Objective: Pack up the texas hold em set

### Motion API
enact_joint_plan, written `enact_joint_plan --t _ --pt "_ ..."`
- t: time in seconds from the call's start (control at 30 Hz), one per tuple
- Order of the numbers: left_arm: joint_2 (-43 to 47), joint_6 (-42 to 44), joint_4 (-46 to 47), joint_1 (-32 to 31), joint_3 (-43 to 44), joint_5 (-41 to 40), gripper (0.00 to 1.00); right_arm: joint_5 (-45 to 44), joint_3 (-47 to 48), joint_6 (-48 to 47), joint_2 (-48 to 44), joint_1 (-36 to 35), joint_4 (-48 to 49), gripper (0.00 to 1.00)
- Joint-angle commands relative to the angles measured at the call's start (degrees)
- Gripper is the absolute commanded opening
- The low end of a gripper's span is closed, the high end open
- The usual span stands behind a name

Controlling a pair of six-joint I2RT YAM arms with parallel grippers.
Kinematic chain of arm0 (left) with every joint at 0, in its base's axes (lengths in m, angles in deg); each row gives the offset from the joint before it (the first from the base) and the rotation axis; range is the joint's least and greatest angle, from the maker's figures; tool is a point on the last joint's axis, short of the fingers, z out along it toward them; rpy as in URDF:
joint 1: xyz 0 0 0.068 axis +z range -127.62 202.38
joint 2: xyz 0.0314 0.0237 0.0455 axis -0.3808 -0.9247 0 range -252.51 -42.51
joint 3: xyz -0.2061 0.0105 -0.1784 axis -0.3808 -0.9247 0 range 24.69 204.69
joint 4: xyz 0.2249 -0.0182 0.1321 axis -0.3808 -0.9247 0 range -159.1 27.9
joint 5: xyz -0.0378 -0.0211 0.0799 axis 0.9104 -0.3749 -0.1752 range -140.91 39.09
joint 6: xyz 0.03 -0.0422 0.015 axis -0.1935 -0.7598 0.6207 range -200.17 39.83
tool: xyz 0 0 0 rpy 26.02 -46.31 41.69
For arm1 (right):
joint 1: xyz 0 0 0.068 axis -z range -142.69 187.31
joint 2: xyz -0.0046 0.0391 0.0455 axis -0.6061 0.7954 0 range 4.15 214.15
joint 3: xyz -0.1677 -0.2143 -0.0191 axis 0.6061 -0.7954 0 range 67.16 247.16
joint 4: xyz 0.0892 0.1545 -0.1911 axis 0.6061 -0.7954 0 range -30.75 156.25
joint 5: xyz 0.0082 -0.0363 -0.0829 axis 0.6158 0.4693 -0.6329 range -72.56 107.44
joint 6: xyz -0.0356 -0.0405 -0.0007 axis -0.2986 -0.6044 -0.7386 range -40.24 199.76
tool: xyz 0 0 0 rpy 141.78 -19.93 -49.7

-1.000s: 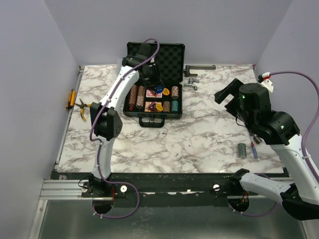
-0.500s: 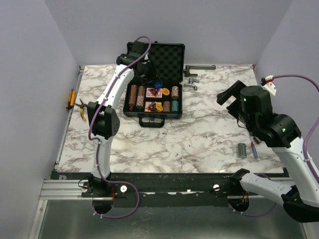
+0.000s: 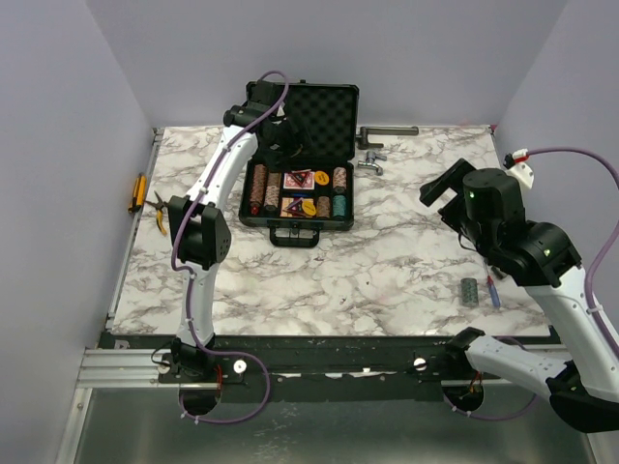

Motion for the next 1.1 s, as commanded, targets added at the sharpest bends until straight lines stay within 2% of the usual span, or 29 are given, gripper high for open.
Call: enact_joint_plan --t 0.0,0.1,0.2,0.33,0.63,0.73,0.93,1.07 --pt "6.01 1.44 0.07 0.43 -2.6 -3.47 0.93 -1.05 -0.73 0.06 -0.12 -0.4 0.08 1.0" --pt "10.43 2.07 -1.14 1.16 -6.07 -10.28 0.98 -0.33 -0.64 -0.13 0.09 -0.41 0.34 1.0" --pt "15.39 2.31 -1.37 2.44 -10.87 -16.08 0.98 0.48 -0.81 -0.1 0.3 -0.45 0.29 1.0" --pt "18.38 2.7 -1.46 5.69 -15.83 -16.93 0.99 1.53 -1.63 0.18 0.25 -0.43 0.33 1.0" --pt "19.46 5.37 -0.73 9.8 -25.01 -15.53 0.81 2.96 -2.92 0.46 0.82 -0.45 0.86 1.0" --pt "19.6 7.25 0.58 11.34 -27.91 -15.1 0.72 3.37 -2.75 0.3 1.39 -0.45 0.43 1.0" --pt "16.84 12.9 0.77 11.96 -29.55 -17.42 0.58 3.55 -3.88 0.15 1.66 -0.42 0.41 1.0" --pt "15.02 14.24 0.72 12.44 -30.77 -18.39 0.55 4.29 -4.0 -0.82 2.57 -0.45 0.77 1.0"
